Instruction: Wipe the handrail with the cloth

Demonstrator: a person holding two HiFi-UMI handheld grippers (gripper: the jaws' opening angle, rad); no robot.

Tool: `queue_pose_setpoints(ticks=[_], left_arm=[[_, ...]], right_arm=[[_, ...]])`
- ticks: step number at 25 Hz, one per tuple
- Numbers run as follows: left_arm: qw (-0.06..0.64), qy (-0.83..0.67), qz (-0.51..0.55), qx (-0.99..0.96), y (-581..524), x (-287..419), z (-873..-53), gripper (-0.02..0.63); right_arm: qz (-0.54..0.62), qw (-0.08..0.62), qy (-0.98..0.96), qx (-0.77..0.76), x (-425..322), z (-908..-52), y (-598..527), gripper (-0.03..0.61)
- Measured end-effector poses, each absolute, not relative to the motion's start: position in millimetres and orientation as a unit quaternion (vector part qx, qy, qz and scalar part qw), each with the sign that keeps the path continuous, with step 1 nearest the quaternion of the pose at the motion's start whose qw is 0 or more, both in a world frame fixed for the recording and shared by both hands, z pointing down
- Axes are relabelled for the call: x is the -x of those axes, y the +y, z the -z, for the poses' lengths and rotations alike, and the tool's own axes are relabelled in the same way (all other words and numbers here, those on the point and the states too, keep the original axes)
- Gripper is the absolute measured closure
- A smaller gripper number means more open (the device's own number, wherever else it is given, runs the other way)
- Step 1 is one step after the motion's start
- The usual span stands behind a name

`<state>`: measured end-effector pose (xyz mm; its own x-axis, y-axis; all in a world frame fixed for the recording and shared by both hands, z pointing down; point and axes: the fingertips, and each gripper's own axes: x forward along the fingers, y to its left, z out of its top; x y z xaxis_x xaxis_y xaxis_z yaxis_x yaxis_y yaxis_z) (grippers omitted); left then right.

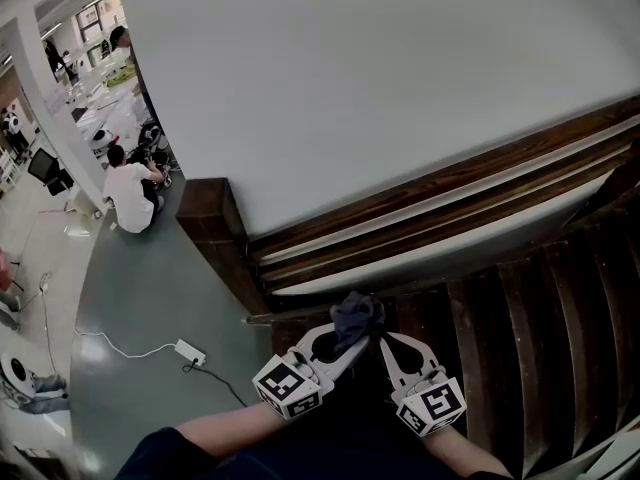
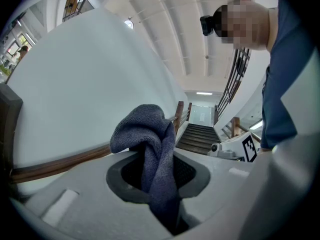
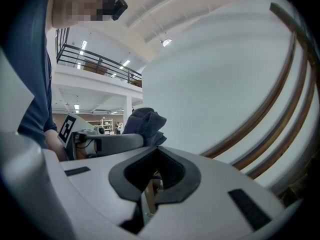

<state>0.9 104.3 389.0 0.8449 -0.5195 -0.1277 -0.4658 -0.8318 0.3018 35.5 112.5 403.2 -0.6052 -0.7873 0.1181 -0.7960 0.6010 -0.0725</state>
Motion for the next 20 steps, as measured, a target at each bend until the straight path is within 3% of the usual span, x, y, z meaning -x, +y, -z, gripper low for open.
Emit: queue_pose_setpoints(ticks=[20], left_arm=[[0.151,-0.269,0.089,-0.947,10,-42,-403,0.531]], right_arm=[[-0.093,0.038,-0.889,-0.447,-80,-423,23,0.571]])
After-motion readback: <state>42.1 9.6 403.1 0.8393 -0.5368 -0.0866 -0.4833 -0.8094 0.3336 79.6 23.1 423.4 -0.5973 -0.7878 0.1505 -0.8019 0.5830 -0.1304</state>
